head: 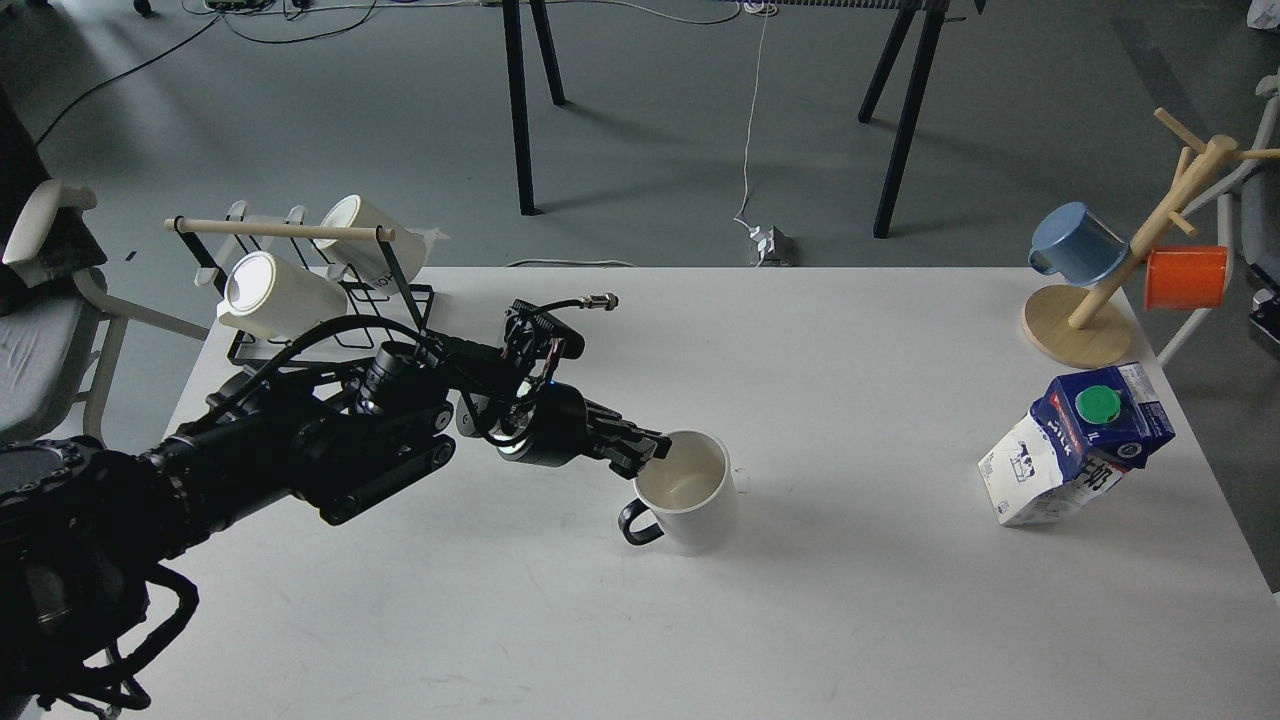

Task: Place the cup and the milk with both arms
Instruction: 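Release the mug and retract the left gripper toward the wire rack, then reach the right gripper to the milk carton and grasp it, then carry the milk carton with the right gripper beside the white mug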

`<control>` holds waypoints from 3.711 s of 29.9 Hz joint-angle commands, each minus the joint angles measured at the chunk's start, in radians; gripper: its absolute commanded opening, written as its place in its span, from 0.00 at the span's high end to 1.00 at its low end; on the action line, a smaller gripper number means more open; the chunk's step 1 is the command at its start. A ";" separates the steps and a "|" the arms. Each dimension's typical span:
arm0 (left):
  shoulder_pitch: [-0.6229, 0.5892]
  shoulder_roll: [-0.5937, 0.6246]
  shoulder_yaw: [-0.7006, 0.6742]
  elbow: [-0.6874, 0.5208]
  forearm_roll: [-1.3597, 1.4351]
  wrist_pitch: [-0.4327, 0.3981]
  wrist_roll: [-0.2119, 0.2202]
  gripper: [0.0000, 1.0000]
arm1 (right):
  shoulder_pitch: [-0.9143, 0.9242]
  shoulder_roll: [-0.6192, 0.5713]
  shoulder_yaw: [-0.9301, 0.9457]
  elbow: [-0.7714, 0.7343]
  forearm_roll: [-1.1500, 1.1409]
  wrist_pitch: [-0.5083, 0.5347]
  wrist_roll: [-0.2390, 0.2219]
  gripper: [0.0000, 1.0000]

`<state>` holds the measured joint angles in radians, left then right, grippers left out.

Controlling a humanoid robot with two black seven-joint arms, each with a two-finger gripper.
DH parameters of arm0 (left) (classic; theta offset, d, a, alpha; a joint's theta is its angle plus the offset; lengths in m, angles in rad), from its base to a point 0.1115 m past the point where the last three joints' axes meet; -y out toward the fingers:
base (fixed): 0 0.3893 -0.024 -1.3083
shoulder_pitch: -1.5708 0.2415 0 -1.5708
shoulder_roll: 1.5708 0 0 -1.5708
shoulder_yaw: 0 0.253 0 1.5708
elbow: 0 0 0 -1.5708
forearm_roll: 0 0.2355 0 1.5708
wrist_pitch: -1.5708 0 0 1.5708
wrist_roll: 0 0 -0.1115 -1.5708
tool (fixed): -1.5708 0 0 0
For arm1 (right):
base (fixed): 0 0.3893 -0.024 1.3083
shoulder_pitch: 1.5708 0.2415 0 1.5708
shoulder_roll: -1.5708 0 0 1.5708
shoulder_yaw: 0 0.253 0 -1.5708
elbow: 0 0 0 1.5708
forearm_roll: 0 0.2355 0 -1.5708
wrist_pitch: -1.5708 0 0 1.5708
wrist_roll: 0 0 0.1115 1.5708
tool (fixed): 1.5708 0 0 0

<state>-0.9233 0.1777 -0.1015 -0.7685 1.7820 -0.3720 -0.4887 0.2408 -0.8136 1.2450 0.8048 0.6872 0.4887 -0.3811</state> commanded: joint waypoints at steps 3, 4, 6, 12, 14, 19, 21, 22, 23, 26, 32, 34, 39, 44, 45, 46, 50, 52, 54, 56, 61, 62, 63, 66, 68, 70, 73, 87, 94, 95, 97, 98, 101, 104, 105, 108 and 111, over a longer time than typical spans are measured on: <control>0.003 0.026 -0.001 -0.009 -0.004 -0.004 0.000 0.85 | -0.002 0.001 -0.001 0.004 0.002 0.000 -0.004 0.01; 0.003 0.034 -0.004 -0.011 -0.004 -0.010 0.000 0.83 | -0.002 0.001 -0.001 0.005 0.005 0.000 -0.005 0.01; 0.003 0.049 -0.010 -0.015 -0.006 -0.028 0.000 0.82 | -0.002 0.001 -0.001 0.005 0.005 0.000 -0.005 0.01; 0.004 0.072 -0.012 -0.040 -0.070 -0.053 0.000 0.71 | -0.002 -0.001 0.001 0.005 0.006 0.000 -0.007 0.01; 0.003 0.083 -0.014 -0.051 -0.102 -0.079 0.000 0.65 | -0.003 -0.002 0.001 0.005 0.006 0.000 -0.007 0.01; 0.003 0.127 -0.078 -0.092 -0.186 -0.117 0.000 0.31 | -0.008 -0.004 0.002 0.008 0.012 0.000 -0.007 0.01; 0.003 0.167 -0.115 -0.121 -0.246 -0.117 0.000 0.22 | -0.011 -0.010 0.005 0.014 0.024 0.000 -0.010 0.01; 0.003 0.195 -0.133 -0.133 -0.287 -0.117 0.000 0.20 | -0.012 -0.022 0.010 0.020 0.046 0.000 -0.013 0.01; 0.004 0.221 -0.151 -0.143 -0.333 -0.117 0.000 0.19 | -0.018 -0.045 0.011 0.030 0.076 0.000 -0.016 0.01; 0.007 0.305 -0.202 -0.143 -0.490 -0.117 0.000 0.14 | -0.084 -0.100 0.013 0.071 0.219 0.000 -0.048 0.01; 0.073 0.466 -0.287 -0.127 -0.938 -0.117 0.000 0.11 | -0.274 -0.157 0.016 0.152 0.397 0.000 -0.096 0.01; 0.109 0.502 -0.290 -0.127 -1.054 -0.117 0.000 0.09 | -0.337 -0.157 0.022 0.159 0.417 0.000 -0.096 0.01; 0.187 0.555 -0.317 -0.127 -1.125 -0.117 0.000 0.08 | -0.489 -0.154 0.022 0.166 0.439 0.000 -0.098 0.01; 0.277 0.559 -0.403 -0.129 -1.122 -0.117 0.000 0.07 | -0.600 -0.095 0.004 0.214 0.430 0.000 -0.099 0.01; 0.287 0.556 -0.408 -0.127 -1.121 -0.117 0.000 0.07 | -0.621 -0.069 -0.005 0.237 0.425 0.000 -0.104 0.01; 0.288 0.552 -0.406 -0.129 -1.119 -0.117 0.000 0.06 | -0.635 -0.044 -0.018 0.253 0.420 0.000 -0.108 0.01; 0.290 0.542 -0.406 -0.129 -1.113 -0.117 0.000 0.06 | -0.623 0.046 -0.119 0.277 0.405 0.000 -0.108 0.01; 0.290 0.542 -0.405 -0.127 -1.112 -0.117 0.000 0.06 | -0.608 0.074 -0.147 0.277 0.396 0.000 -0.108 0.01; 0.290 0.542 -0.403 -0.129 -1.112 -0.117 0.000 0.06 | -0.574 0.097 -0.168 0.275 0.373 0.000 -0.108 0.01; 0.291 0.542 -0.400 -0.129 -1.112 -0.117 0.000 0.06 | -0.549 0.117 -0.180 0.275 0.354 0.000 -0.108 0.01; 0.293 0.542 -0.399 -0.140 -1.102 -0.117 0.000 0.06 | -0.505 0.168 -0.187 0.275 0.344 0.000 -0.108 0.01; 0.293 0.542 -0.399 -0.140 -1.099 -0.117 0.000 0.06 | -0.499 0.168 -0.187 0.275 0.342 0.000 -0.108 0.01; 0.293 0.542 -0.399 -0.140 -1.096 -0.117 0.000 0.06 | -0.494 0.168 -0.187 0.275 0.341 0.000 -0.108 0.01; 0.293 0.543 -0.399 -0.140 -1.093 -0.117 0.000 0.06 | -0.482 0.168 -0.185 0.275 0.336 0.000 -0.108 0.01; 0.293 0.545 -0.399 -0.140 -1.093 -0.117 0.000 0.06 | -0.482 0.168 -0.171 0.269 0.336 0.000 -0.108 0.01; 0.293 0.546 -0.399 -0.140 -1.093 -0.117 0.000 0.06 | -0.479 0.168 -0.167 0.271 0.337 0.000 -0.108 0.01; 0.300 0.545 -0.399 -0.140 -1.093 -0.117 0.000 0.06 | -0.450 0.168 -0.167 0.264 0.337 0.000 -0.107 0.01; 0.308 0.552 -0.399 -0.143 -1.093 -0.117 0.000 0.06 | -0.354 0.168 -0.151 0.231 0.339 0.000 -0.099 0.01; 0.322 0.551 -0.399 -0.143 -1.093 -0.117 0.000 0.06 | -0.311 0.192 -0.153 0.205 0.339 0.000 -0.098 0.01; 0.322 0.551 -0.399 -0.143 -1.093 -0.117 0.000 0.06 | -0.307 0.201 -0.153 0.205 0.339 0.000 -0.098 0.01; 0.322 0.551 -0.399 -0.143 -1.093 -0.117 0.000 0.06 | -0.298 0.211 -0.153 0.205 0.337 0.000 -0.098 0.01; 0.322 0.551 -0.399 -0.143 -1.093 -0.117 0.000 0.06 | -0.292 0.215 -0.153 0.205 0.339 0.000 -0.098 0.01; 0.324 0.551 -0.397 -0.143 -1.093 -0.117 0.000 0.06 | -0.285 0.234 -0.154 0.206 0.337 0.000 -0.098 0.07; 0.331 0.551 -0.397 -0.143 -1.093 -0.117 0.000 0.06 | -0.287 0.235 -0.153 0.208 0.337 0.000 -0.099 0.23; 0.336 0.551 -0.399 -0.143 -1.093 -0.117 0.000 0.06 | -0.287 0.237 -0.153 0.208 0.337 0.000 -0.099 0.31; 0.340 0.549 -0.399 -0.141 -1.093 -0.117 0.000 0.06 | -0.288 0.237 -0.153 0.215 0.336 0.000 -0.101 0.55; 0.342 0.546 -0.397 -0.141 -1.093 -0.117 0.000 0.06 | -0.288 0.237 -0.153 0.220 0.336 0.000 -0.102 0.65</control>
<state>-0.5829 0.7261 -0.4987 -0.9102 0.6888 -0.4887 -0.4887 -0.0472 -0.5769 1.0917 1.0197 1.0233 0.4887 -0.4811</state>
